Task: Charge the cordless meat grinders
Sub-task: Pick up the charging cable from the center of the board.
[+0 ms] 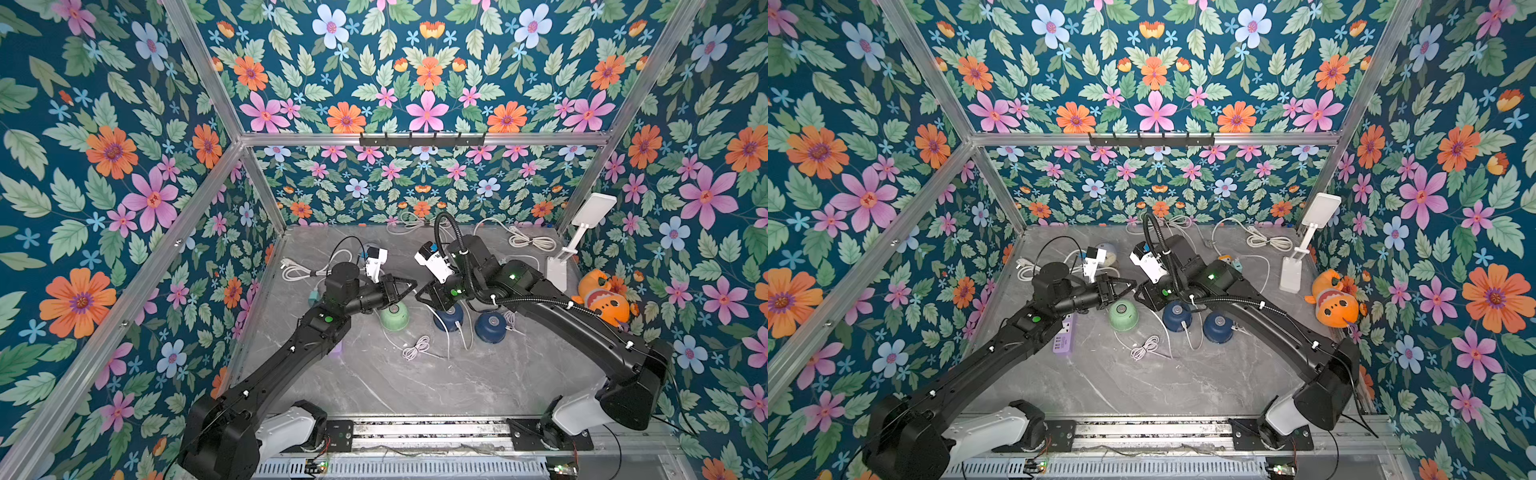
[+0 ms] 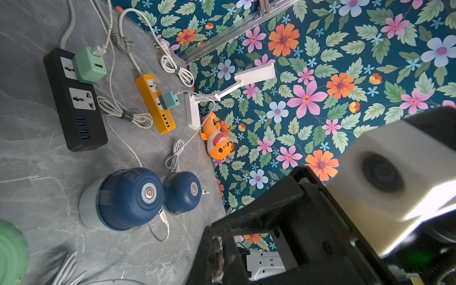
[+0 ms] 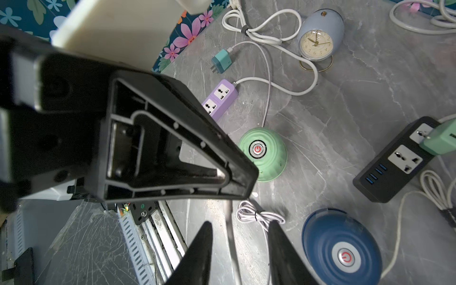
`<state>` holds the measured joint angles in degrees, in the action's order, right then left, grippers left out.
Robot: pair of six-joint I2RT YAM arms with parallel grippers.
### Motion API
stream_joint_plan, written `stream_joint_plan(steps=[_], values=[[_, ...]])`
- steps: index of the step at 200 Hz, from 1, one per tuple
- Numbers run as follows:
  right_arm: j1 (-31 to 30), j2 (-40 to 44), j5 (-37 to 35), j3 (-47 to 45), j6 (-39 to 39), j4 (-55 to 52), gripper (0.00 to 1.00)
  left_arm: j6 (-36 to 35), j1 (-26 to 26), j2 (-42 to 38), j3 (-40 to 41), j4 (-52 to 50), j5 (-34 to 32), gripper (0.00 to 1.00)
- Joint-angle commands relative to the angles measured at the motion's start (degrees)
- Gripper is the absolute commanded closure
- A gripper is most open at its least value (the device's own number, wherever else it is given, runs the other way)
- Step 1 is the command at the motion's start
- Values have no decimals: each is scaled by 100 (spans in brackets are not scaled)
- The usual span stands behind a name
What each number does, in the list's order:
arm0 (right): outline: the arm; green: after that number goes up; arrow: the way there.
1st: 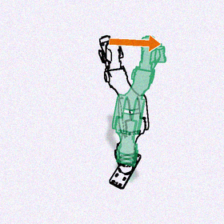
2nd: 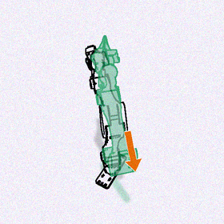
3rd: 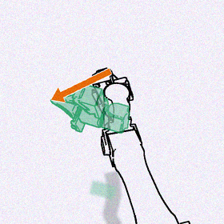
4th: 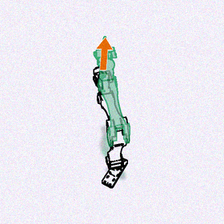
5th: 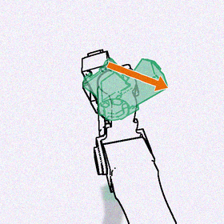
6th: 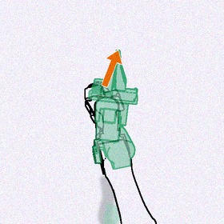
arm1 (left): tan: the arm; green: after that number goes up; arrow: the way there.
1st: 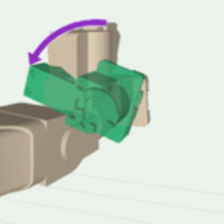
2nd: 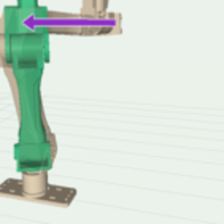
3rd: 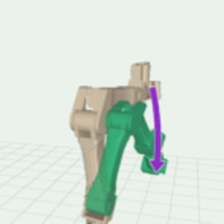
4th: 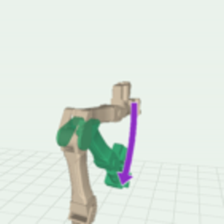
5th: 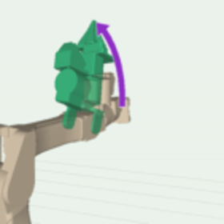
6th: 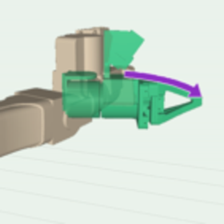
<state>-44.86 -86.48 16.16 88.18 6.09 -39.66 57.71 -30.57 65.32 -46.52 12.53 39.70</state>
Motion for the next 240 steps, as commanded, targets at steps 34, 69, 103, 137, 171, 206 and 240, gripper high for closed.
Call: stream_joint_plan(steps=[34,69,103,137,171,206,240], values=[[-249,-242,-320,245,-149,-189,69,-50,-11,-24,3,60,89,100],[-251,-264,-489,300,-117,-130,74,-41,-11,-24,42,56,99,100],[-251,-291,-617,361,-114,-120,79,-1,-19,-28,82,89,99,100],[-258,-371,-536,419,-114,-180,84,20,-28,-9,91,117,88,100],[-269,-387,-526,410,-101,-182,86,82,-46,3,91,168,74,100],[-304,-405,-579,406,-108,-213,84,144,-50,-21,91,201,33,100],[-320,-404,-639,400,-108,-182,86,294,-63,-50,129,320,37,100]])
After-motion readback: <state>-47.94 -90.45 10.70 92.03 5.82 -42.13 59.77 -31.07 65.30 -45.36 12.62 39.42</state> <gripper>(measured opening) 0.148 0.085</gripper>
